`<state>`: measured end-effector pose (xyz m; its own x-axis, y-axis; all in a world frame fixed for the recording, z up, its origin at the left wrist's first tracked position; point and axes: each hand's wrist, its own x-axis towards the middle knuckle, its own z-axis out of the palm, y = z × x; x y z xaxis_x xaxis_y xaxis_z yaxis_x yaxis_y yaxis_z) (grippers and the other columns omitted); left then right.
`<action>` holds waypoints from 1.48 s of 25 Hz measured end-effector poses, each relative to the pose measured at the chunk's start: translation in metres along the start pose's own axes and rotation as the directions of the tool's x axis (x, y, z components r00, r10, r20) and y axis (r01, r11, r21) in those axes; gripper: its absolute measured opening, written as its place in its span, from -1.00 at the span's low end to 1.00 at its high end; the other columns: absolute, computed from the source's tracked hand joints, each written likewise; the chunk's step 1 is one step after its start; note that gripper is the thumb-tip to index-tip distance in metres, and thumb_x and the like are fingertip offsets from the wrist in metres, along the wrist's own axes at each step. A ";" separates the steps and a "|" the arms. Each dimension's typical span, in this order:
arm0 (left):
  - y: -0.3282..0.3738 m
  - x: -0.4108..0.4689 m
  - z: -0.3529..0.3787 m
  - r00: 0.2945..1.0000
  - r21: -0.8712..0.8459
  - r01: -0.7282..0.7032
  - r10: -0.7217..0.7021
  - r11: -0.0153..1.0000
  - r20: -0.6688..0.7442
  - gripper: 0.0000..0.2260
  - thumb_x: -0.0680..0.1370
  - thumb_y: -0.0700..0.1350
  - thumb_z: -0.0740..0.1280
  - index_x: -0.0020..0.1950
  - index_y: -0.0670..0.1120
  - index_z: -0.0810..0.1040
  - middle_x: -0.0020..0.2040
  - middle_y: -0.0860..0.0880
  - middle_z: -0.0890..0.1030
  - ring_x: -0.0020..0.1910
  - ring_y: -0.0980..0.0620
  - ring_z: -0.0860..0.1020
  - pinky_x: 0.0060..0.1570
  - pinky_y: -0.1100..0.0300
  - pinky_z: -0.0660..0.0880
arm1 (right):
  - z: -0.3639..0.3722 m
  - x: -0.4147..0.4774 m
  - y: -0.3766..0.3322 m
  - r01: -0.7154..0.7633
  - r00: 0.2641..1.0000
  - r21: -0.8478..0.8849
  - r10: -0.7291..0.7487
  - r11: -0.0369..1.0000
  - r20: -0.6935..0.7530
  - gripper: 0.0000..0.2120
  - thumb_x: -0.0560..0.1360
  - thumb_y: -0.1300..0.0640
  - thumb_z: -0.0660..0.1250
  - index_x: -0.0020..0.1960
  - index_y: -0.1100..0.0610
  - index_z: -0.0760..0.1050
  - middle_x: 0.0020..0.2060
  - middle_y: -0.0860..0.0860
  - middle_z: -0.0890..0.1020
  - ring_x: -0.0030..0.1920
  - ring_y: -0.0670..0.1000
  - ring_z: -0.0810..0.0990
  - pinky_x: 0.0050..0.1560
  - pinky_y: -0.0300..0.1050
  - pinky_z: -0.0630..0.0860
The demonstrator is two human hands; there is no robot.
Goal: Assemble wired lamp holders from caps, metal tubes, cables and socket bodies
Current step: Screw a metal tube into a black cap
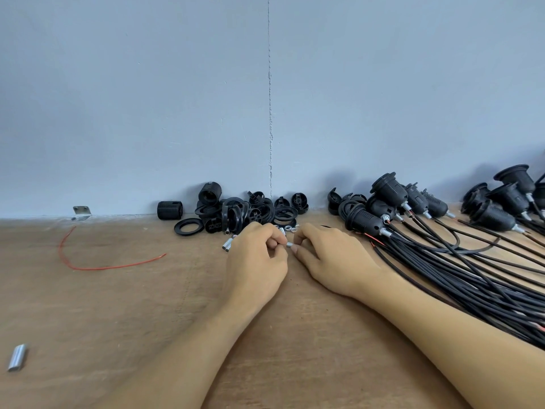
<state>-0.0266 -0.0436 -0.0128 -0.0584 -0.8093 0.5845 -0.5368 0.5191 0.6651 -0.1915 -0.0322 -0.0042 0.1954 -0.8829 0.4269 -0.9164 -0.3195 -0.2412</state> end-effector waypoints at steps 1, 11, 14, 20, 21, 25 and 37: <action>0.000 0.000 0.000 1.000 0.008 0.019 -0.019 1.000 0.013 -0.73 0.41 -0.34 0.39 -0.20 0.06 0.60 -0.28 0.12 0.52 -0.21 0.22 0.50 -0.21 0.46 0.36 | -0.002 -0.003 -0.001 -0.014 1.000 0.011 0.014 1.000 -0.001 -0.87 0.61 -0.12 0.23 0.00 -0.08 0.41 -0.22 -0.19 0.47 -0.10 -0.03 0.51 -0.20 -0.08 0.34; 0.008 -0.008 -0.002 0.947 0.286 -0.100 0.003 0.953 0.320 -0.85 0.51 0.09 0.39 0.05 0.12 0.63 -0.07 0.16 0.51 -0.07 0.18 0.50 -0.12 0.25 0.39 | -0.017 -0.022 0.001 -0.312 0.914 0.715 0.404 0.625 0.046 -0.89 0.55 0.11 0.43 -0.04 0.12 0.54 -0.25 0.04 0.71 -0.46 -0.03 0.52 -0.53 -0.21 0.41; 0.005 -0.006 -0.003 0.945 0.236 -0.073 -0.009 0.969 0.328 -0.92 0.54 0.05 0.42 -0.04 0.10 0.70 -0.15 0.15 0.53 -0.18 0.24 0.48 -0.23 0.35 0.33 | -0.016 -0.021 0.004 -0.323 0.924 0.645 0.378 0.693 0.057 -0.91 0.49 0.13 0.49 -0.06 0.09 0.59 -0.30 0.03 0.69 -0.47 -0.07 0.53 -0.51 -0.31 0.37; 0.004 -0.006 -0.002 0.961 0.023 0.072 -0.076 0.997 0.268 -0.81 0.47 -0.13 0.53 -0.23 0.15 0.64 -0.31 0.20 0.66 -0.28 0.27 0.59 -0.25 0.43 0.44 | -0.021 -0.022 0.005 -0.316 0.944 0.646 0.297 0.695 0.143 -0.94 0.51 0.19 0.47 -0.02 0.11 0.65 -0.25 0.01 0.72 -0.45 -0.07 0.55 -0.48 -0.34 0.39; 0.005 -0.006 -0.001 0.963 -0.009 0.108 -0.103 0.994 0.250 -0.78 0.47 -0.14 0.54 -0.25 0.16 0.63 -0.32 0.19 0.67 -0.30 0.28 0.60 -0.25 0.44 0.46 | -0.021 -0.023 0.004 -0.305 0.947 0.645 0.293 0.700 0.130 -0.95 0.51 0.17 0.48 -0.03 0.10 0.65 -0.25 0.00 0.73 -0.47 -0.08 0.54 -0.47 -0.34 0.39; 0.008 -0.002 -0.004 0.928 -0.225 0.340 -0.288 0.913 0.237 -0.86 0.46 -0.14 0.56 -0.25 0.08 0.70 -0.33 0.09 0.71 -0.45 0.18 0.60 -0.35 0.35 0.49 | -0.020 -0.023 -0.001 -0.227 0.962 0.643 0.270 0.732 0.034 -0.95 0.48 0.10 0.51 -0.08 0.02 0.67 -0.26 -0.06 0.71 -0.40 -0.19 0.52 -0.33 -0.32 0.45; 0.014 -0.002 -0.002 0.824 -0.617 0.565 -0.421 0.549 0.380 -0.94 0.50 -0.34 0.48 -0.06 -0.24 0.72 -0.16 -0.19 0.74 -0.14 -0.08 0.74 -0.21 0.23 0.64 | -0.018 -0.028 -0.008 -0.061 0.973 0.461 0.155 0.885 -0.168 -0.87 0.50 0.16 0.48 -0.02 -0.06 0.67 -0.33 -0.20 0.63 -0.38 -0.16 0.49 -0.28 -0.42 0.37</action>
<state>-0.0321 -0.0335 -0.0035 -0.1416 -0.9896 0.0251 0.1918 -0.0026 0.9814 -0.1959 0.0013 0.0019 -0.0107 -0.8511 0.5248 -0.6621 -0.3873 -0.6416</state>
